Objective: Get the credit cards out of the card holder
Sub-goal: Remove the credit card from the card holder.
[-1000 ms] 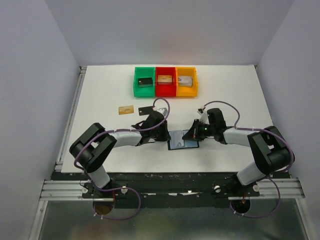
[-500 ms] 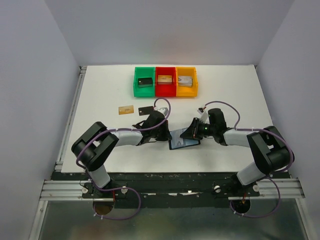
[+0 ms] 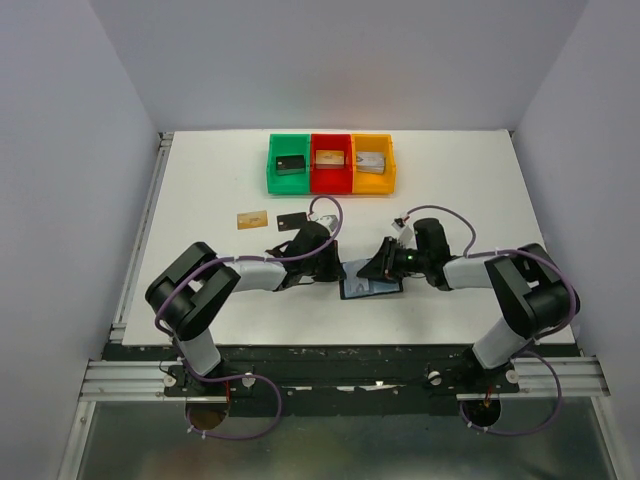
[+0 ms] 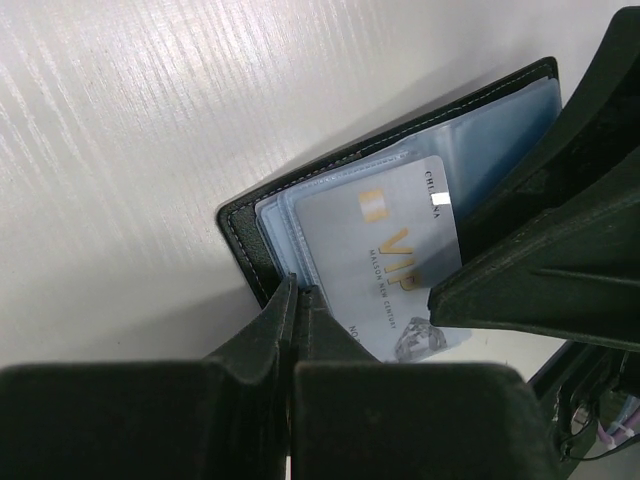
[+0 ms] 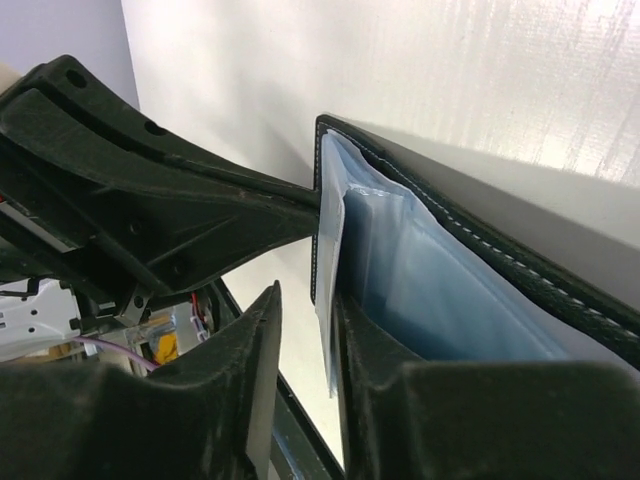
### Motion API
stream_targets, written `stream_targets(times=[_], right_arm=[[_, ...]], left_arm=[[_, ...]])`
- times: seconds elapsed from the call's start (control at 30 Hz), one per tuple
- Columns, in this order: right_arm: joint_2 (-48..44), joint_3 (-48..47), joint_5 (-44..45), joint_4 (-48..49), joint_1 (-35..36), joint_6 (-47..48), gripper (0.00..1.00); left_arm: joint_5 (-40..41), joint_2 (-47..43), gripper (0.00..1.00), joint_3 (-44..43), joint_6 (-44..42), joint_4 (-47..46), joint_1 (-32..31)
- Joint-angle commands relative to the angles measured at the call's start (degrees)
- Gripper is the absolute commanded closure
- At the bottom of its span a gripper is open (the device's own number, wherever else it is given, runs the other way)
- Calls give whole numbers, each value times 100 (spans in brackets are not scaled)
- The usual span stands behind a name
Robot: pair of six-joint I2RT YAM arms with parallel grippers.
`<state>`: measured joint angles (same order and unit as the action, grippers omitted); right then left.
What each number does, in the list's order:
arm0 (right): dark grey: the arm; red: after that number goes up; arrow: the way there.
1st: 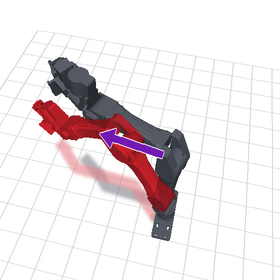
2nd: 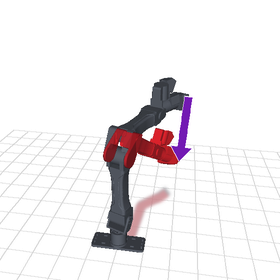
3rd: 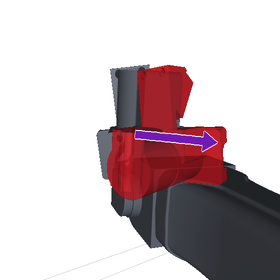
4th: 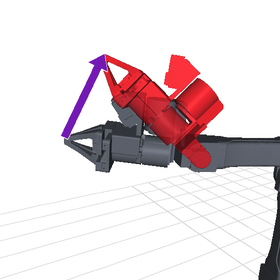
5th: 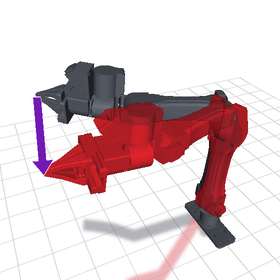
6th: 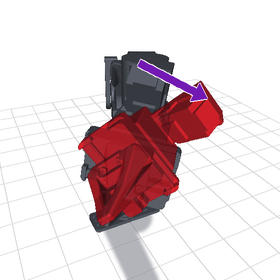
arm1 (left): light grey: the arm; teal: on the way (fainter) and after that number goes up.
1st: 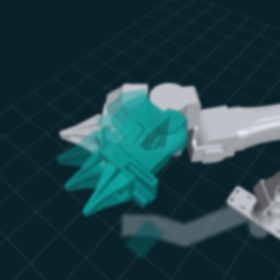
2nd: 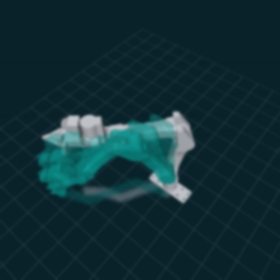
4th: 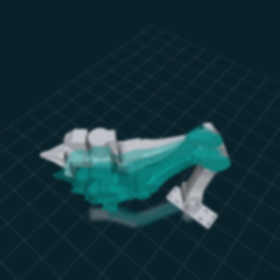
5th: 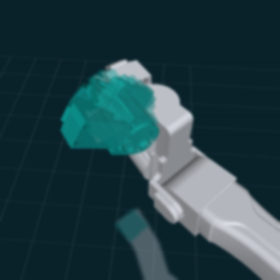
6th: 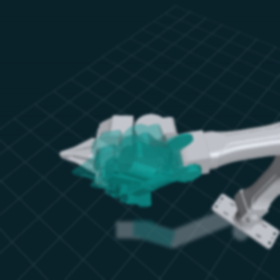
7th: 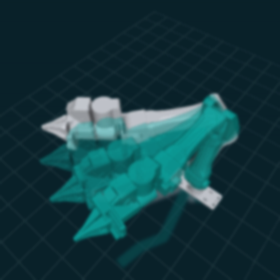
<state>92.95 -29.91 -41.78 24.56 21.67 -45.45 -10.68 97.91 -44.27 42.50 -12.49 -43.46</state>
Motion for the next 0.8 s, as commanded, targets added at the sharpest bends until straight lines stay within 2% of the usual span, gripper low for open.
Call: stream_targets(times=[0.0,0.2,0.37,0.57,0.77], right_arm=[[206,-181,-269,-29,56,54,63],[277,-234,-322,-109,100,106,58],[-4,-322,-138,-591,100,300,66],[-382,-419,91,-1295,100,634,67],[-532,-410,161,-1462,92,669,67]], left_arm=[[-215,150,100,-29,13,-52,-48],[-233,176,100,-20,13,-78,-48],[-93,202,100,-64,39,150,-48],[83,281,100,-108,74,467,-31],[101,334,100,-152,92,563,-13]])
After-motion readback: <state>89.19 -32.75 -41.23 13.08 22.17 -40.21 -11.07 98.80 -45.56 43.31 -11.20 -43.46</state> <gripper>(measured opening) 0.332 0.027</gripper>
